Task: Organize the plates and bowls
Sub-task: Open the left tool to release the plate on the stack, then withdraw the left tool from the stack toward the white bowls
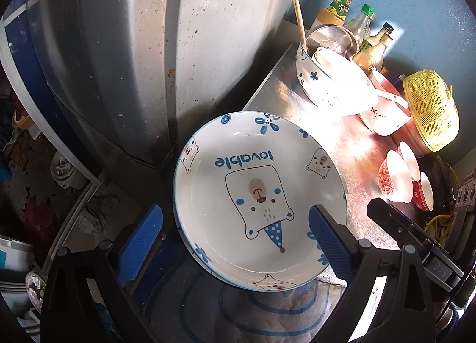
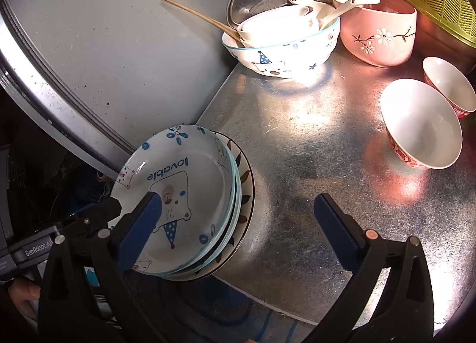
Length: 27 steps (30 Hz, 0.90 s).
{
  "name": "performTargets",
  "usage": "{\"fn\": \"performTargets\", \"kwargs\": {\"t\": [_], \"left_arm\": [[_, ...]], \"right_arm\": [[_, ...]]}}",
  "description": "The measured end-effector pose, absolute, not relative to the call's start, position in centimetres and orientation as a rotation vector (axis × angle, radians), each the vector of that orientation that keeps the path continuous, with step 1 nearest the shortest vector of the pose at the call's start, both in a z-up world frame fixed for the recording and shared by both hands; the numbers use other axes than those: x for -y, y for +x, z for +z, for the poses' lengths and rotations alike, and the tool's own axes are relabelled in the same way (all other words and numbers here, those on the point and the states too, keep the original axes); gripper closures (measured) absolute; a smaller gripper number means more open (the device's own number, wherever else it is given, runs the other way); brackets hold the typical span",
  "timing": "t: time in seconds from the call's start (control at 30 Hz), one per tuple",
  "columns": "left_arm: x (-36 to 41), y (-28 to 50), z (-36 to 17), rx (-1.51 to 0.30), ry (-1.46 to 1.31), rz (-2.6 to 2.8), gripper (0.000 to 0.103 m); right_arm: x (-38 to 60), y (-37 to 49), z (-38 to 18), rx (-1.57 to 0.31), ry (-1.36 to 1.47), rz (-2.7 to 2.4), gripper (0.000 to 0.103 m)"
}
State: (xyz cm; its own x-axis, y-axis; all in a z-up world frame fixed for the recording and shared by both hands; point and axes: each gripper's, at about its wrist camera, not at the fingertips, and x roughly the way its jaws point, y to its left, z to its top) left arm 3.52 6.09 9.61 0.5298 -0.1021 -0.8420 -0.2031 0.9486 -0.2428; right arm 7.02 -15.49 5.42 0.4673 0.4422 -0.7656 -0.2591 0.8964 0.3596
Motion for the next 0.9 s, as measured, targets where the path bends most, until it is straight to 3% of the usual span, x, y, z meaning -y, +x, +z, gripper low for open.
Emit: {"fn": "performTargets", "kwargs": {"t": [0.9], "left_arm": [[3.4, 3.3, 12.8, -0.970, -0.226, -0.150, 0.003]], "right_arm": [[24.9, 2.8, 9.0, -0.923, 0.309, 0.268, 0.000]]}}
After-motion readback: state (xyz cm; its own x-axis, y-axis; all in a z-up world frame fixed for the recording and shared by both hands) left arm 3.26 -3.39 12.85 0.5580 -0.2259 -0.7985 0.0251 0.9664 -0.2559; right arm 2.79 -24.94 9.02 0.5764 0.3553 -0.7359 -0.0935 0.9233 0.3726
